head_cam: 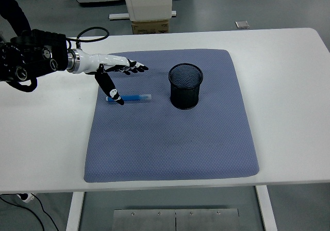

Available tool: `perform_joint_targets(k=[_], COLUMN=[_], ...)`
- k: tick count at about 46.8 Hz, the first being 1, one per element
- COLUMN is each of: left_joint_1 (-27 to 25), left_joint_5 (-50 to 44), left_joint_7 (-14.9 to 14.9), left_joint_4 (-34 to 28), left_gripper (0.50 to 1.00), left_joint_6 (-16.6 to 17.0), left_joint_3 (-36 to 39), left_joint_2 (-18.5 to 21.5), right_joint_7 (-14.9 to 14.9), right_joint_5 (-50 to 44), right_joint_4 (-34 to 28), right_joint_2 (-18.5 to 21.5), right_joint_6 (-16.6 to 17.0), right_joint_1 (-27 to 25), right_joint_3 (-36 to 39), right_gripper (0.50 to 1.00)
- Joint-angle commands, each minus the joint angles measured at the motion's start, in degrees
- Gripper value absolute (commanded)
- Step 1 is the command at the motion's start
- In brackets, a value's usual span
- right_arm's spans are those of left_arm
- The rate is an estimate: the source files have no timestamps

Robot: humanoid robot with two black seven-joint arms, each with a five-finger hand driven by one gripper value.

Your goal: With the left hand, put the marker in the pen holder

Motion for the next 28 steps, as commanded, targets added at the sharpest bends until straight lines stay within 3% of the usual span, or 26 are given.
perform_joint_targets(k=[1, 8, 19, 28], left_joint_1=[-0.05, 0.12, 0.39, -0.32], left_joint_5=[1.43, 3.45, 4.49, 7.05], left_joint_7=[0.15, 0.85, 5.51, 6.48], left_joint_4=[-0.01, -0.01, 0.08, 0.08], left_gripper=[1.0, 1.0, 0.985, 1.0], left_joint_6=[0.09, 0.53, 2.55, 2.38], left_joint_3=[0.82, 1.79, 2.05, 2.05], left_joint_2=[-0.1, -0.98, -2.03, -3.27], right_joint_7=[0.01, 0.01, 0.01, 0.01], right_joint_5=[0.0, 0.0, 0.0, 0.0], right_joint_4=[0.0, 0.0, 0.0, 0.0], right_joint_2=[0.0, 0.0, 0.0, 0.0], right_joint_6=[0.01, 0.01, 0.01, 0.01], right_joint_1=[0.0, 0.0, 0.0, 0.0], right_joint_3=[0.0, 0.0, 0.0, 0.0], right_gripper=[1.0, 1.0, 1.0, 1.0])
